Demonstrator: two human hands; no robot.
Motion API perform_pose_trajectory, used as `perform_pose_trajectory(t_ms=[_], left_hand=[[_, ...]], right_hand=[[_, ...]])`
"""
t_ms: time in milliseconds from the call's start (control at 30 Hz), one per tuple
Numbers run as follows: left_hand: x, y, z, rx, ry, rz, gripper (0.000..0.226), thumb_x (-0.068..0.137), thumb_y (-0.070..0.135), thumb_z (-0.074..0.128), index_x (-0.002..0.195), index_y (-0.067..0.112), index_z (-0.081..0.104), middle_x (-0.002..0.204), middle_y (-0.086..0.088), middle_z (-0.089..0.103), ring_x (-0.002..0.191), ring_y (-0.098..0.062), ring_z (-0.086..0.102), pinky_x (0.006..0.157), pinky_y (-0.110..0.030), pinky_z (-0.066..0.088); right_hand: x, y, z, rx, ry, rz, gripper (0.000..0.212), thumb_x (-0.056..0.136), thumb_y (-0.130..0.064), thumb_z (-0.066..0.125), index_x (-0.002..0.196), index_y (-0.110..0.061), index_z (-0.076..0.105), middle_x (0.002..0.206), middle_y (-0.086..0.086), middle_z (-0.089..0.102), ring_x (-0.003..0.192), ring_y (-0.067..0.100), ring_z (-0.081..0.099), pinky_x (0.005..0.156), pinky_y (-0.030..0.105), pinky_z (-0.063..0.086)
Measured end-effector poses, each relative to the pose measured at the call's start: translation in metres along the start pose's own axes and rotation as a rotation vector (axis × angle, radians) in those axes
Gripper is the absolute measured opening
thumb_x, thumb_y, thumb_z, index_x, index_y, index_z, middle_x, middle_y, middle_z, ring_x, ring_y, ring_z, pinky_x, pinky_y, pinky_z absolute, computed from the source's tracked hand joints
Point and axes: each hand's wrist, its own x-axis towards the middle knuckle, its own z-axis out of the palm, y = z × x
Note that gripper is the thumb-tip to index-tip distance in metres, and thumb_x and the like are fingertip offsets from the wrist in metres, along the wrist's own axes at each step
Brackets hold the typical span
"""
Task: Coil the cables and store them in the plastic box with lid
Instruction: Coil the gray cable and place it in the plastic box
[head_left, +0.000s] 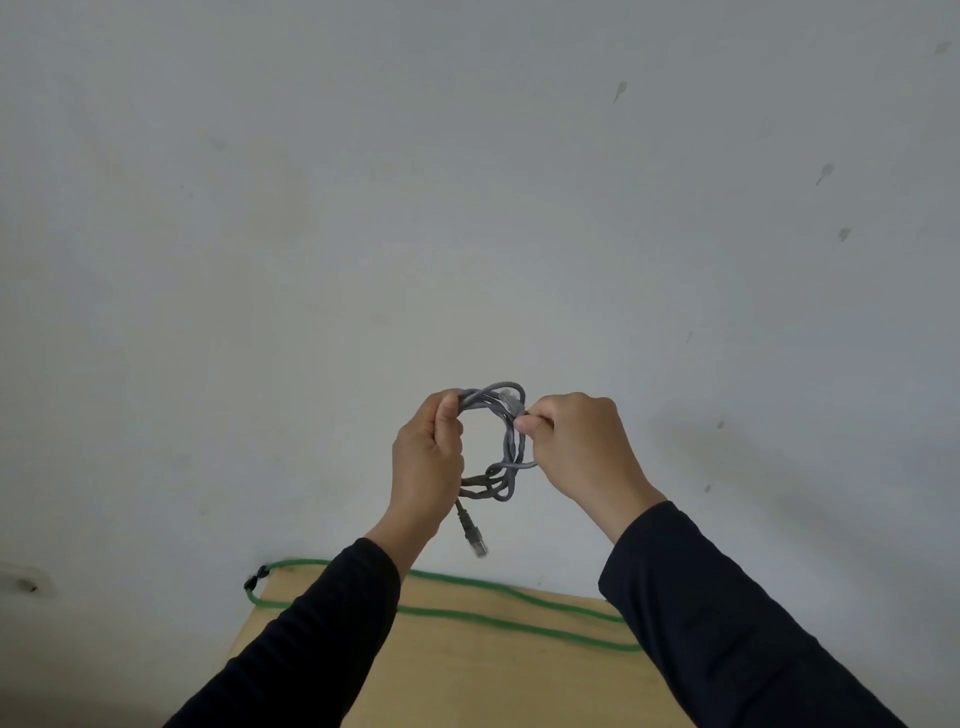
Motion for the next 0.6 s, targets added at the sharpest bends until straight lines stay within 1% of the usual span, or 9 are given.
perform_pose_trajectory(t_ms=[67,167,233,300,367,433,467,533,600], left_hand=[[-0.003,0.0,0.001,0.019,-0.05,0.025,0.03,0.099,0.031,0.036,0.092,0.028,0.066,0.048,0.014,0.042,0.047,-0.008,0.036,0.051,-0.028,0.032],[-0.011,0.001,0.004,-0.021,-0.168,0.039,0.031,0.1,0.028,0.036,0.094,0.025,0.066,0.047,0.013,0.037,0.046,-0.008,0.031,0.047,-0.025,0.029],[-0.015,0.005,0.009,-0.11,-0.198,0.002,0.031,0.1,0.026,0.036,0.094,0.017,0.065,0.048,0.013,0.031,0.045,-0.008,0.026,0.043,-0.021,0.026],[-0.017,0.009,0.012,-0.183,-0.174,-0.04,0.031,0.1,0.025,0.035,0.096,0.014,0.064,0.047,0.014,0.031,0.044,-0.006,0.026,0.041,-0.017,0.027],[-0.016,0.012,0.015,-0.242,-0.131,-0.069,0.032,0.101,0.025,0.035,0.097,0.016,0.065,0.048,0.014,0.03,0.045,-0.006,0.026,0.04,-0.016,0.027],[-0.013,0.015,0.015,-0.278,-0.105,-0.085,0.032,0.101,0.026,0.035,0.1,0.018,0.066,0.048,0.014,0.029,0.046,-0.006,0.026,0.041,-0.016,0.028],[-0.012,0.016,0.015,-0.284,-0.107,-0.09,0.032,0.101,0.026,0.035,0.101,0.018,0.066,0.048,0.014,0.029,0.045,-0.005,0.027,0.041,-0.016,0.028],[-0.01,0.019,0.015,-0.295,-0.127,-0.093,0.032,0.101,0.026,0.035,0.101,0.017,0.066,0.047,0.014,0.03,0.045,-0.005,0.027,0.04,-0.015,0.028],[-0.009,0.02,0.015,-0.304,-0.145,-0.099,0.031,0.101,0.025,0.035,0.101,0.016,0.065,0.047,0.014,0.029,0.044,-0.005,0.026,0.04,-0.015,0.027]], right_hand=[[0.002,0.001,-0.001,-0.002,0.025,-0.017,0.03,0.09,-0.019,0.057,0.07,0.002,0.062,0.052,0.003,0.048,0.053,0.022,0.041,0.047,0.024,0.028],[0.003,0.004,0.0,0.057,0.126,-0.054,0.028,0.085,-0.022,0.064,0.066,-0.003,0.06,0.052,0.001,0.052,0.049,0.012,0.044,0.045,0.015,0.031],[0.001,0.006,0.004,0.142,0.249,-0.064,0.029,0.081,-0.023,0.069,0.063,-0.006,0.054,0.053,-0.004,0.049,0.057,0.008,0.045,0.05,0.012,0.031],[-0.005,0.007,0.012,0.228,0.395,-0.08,0.028,0.079,-0.024,0.072,0.066,-0.012,0.051,0.058,-0.009,0.044,0.064,0.005,0.044,0.057,0.01,0.034],[-0.013,0.01,0.023,0.277,0.443,-0.143,0.019,0.078,-0.025,0.073,0.085,-0.015,0.058,0.073,-0.006,0.048,0.074,0.002,0.045,0.067,0.005,0.035],[-0.018,0.015,0.031,0.28,0.382,-0.196,0.033,0.081,-0.027,0.068,0.113,-0.021,0.058,0.089,-0.002,0.051,0.087,-0.005,0.043,0.077,0.001,0.032],[-0.02,0.018,0.034,0.266,0.361,-0.21,0.04,0.083,-0.027,0.065,0.121,-0.026,0.055,0.093,0.001,0.052,0.091,-0.008,0.041,0.08,0.0,0.03],[-0.02,0.02,0.034,0.261,0.374,-0.227,0.045,0.086,-0.025,0.062,0.129,-0.029,0.049,0.095,0.002,0.055,0.091,-0.007,0.041,0.08,0.001,0.031],[-0.022,0.019,0.034,0.326,0.369,-0.227,0.049,0.087,-0.018,0.061,0.133,-0.029,0.046,0.09,-0.002,0.06,0.081,0.002,0.049,0.076,0.003,0.036]])
